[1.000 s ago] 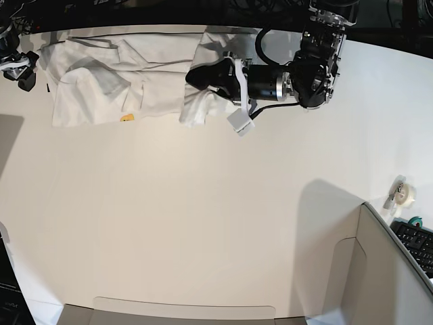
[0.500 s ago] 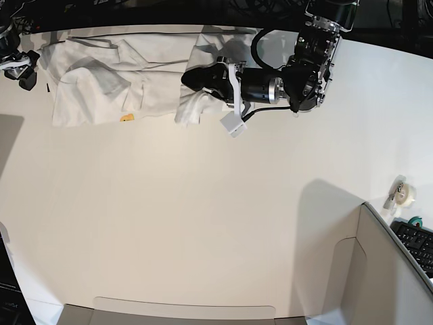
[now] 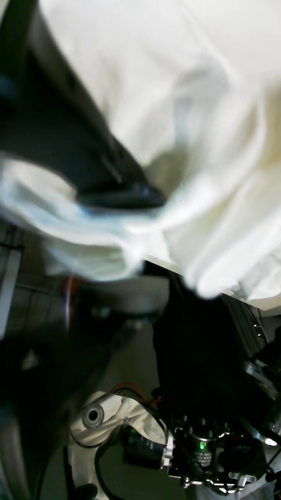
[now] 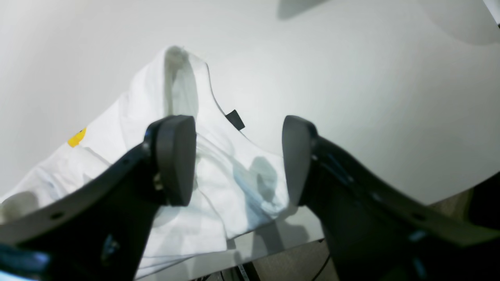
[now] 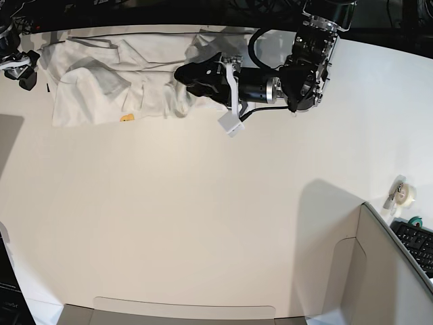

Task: Layout the t-shirt on the table in an organized manner, then fold the t-shirt properly
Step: 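Fold the strip end held by the left gripper toward the right gripper, then hold the folded end with the left gripper and regrip with the right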

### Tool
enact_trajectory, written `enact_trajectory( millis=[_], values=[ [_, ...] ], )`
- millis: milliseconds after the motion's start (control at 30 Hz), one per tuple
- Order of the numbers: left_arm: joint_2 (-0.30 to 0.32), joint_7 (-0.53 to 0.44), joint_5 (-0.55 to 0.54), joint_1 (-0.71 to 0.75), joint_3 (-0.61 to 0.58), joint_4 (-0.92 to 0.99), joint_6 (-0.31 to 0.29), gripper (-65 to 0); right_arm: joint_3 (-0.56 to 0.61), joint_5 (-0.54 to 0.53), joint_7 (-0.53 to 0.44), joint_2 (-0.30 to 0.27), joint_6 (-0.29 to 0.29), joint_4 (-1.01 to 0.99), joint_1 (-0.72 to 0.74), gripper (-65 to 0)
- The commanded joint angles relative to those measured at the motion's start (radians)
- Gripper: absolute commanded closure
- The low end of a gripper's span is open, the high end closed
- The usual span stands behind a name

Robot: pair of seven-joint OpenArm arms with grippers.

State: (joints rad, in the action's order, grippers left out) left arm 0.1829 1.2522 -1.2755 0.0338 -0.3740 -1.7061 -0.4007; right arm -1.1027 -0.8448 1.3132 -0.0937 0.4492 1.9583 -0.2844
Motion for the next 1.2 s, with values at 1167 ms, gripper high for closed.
enact_trajectory(
  millis=[1167],
  values=[
    [0.046, -0.021, -0.028, -0.047, 0.008, -0.013, -0.004, -24.7, 0.134, -0.026, -0.01, -0.174, 0.249, -0.363, 0.072, -41.7]
  ],
)
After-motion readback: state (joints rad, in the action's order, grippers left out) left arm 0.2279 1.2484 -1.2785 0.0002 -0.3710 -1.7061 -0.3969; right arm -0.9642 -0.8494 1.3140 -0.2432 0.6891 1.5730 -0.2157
